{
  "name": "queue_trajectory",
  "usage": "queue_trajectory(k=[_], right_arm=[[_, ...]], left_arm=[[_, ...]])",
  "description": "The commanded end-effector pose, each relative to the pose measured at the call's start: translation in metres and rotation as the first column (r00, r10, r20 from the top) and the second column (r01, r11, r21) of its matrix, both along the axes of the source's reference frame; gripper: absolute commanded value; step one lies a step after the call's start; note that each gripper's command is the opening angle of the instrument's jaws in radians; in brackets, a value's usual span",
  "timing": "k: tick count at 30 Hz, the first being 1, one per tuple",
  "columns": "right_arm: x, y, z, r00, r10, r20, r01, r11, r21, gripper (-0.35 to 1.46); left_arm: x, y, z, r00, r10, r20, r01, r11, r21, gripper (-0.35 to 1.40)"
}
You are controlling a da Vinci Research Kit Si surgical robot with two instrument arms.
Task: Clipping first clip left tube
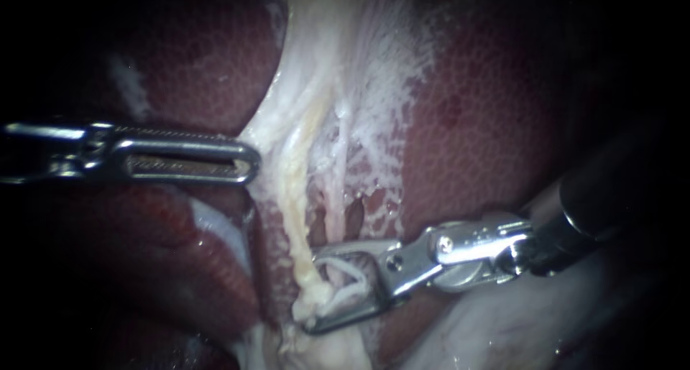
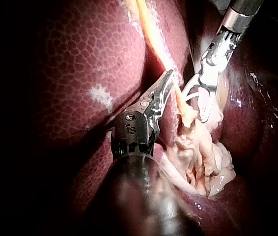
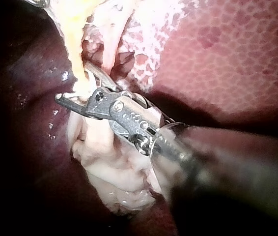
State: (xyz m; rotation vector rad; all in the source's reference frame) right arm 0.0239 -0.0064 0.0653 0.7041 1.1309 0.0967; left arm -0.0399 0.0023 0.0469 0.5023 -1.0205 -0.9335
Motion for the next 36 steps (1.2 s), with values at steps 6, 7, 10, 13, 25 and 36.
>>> queue_trajectory(k=[6,7,10,13,25,36], right_arm=[[0.0012,0.0000,0.0002,1.0000,-0.008,-0.002,0.008,1.000,0.004,0.58],[0.0014,0.0000,0.0002,1.0000,-0.007,-0.002,0.007,1.000,0.003,0.58],[0.0021,-0.0001,0.0005,1.0000,-0.004,0.002,0.004,1.000,0.007,0.58],[0.0026,-0.0001,0.0007,1.0000,-0.005,0.003,0.005,1.000,0.006,0.58],[0.0018,0.0001,0.0011,0.9988,-0.048,-0.001,0.048,0.997,0.062,0.10],[0.0018,0.0004,0.0013,0.9966,-0.082,-0.012,0.083,0.993,0.088,-0.35]], left_arm=[[-0.0001,0.0000,0.0000,1.0000,-0.001,0.000,0.001,1.000,0.000,-0.35],[-0.0001,0.0000,0.0000,1.0000,-0.001,-0.001,0.001,1.000,0.000,-0.35],[-0.0002,-0.0001,0.0001,1.0000,-0.001,-0.001,0.001,1.000,-0.001,-0.35],[-0.0002,-0.0001,0.0001,1.0000,-0.002,-0.002,0.002,1.000,-0.001,-0.35],[-0.0002,-0.0002,0.0001,1.0000,-0.004,-0.004,0.004,1.000,-0.002,-0.35],[-0.0003,-0.0002,0.0001,1.0000,-0.005,-0.004,0.005,1.000,-0.002,-0.35]])
